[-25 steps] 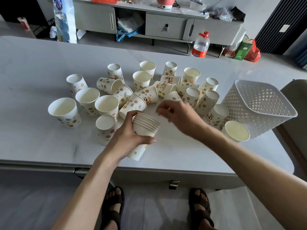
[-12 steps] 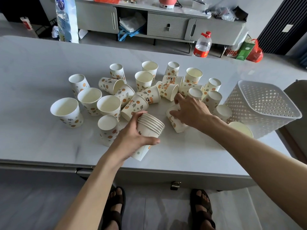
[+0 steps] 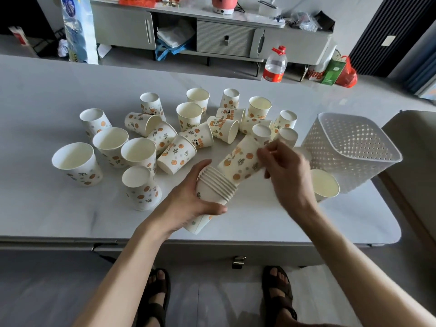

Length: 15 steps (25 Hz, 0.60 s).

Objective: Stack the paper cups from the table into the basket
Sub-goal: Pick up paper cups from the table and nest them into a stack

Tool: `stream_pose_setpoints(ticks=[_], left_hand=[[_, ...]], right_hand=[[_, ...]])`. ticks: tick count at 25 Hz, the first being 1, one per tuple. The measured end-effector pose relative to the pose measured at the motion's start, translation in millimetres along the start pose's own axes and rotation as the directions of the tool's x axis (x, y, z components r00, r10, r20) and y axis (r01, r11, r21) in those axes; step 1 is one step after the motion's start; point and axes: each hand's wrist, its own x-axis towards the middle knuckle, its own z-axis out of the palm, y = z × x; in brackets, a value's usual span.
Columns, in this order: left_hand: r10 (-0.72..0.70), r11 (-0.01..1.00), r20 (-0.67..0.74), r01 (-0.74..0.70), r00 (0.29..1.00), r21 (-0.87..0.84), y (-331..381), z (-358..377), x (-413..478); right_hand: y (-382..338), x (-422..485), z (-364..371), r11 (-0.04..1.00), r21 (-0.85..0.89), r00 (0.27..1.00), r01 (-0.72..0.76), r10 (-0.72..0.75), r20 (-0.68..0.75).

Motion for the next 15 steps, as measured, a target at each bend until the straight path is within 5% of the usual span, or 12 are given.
stream_pose_setpoints(ticks=[4, 8, 10, 12, 15], left_hand=[[0.087, 0.996, 0.039, -0.086, 0.995, -0.026, 3, 8, 2], [0.114, 0.993, 0.047, -0.116, 0.992, 0.027, 3, 14, 7], [0.132, 0.990, 0.043, -0.133, 0.990, 0.042, 6, 23, 11], [0.143, 0.986, 0.030, -0.145, 0.989, 0.085, 8, 33, 17], [0.118, 0.988, 0.003, -0.117, 0.993, 0.103, 6, 43, 22]], right_hand=[[-2, -33, 20, 0.999, 0.010, 0.945, 0.039, -0.040, 0.326], [2, -34, 18, 1.000, -0.011, 0.897, -0.002, 0.007, 0.442], [5, -36, 9, 0.998, -0.051, 0.930, 0.041, -0.020, 0.366], [15, -41, -9, 0.959, -0.257, 0.986, 0.115, -0.080, 0.144], [38, -50, -49, 0.683, -0.726, 0.993, -0.074, -0.013, -0.114]])
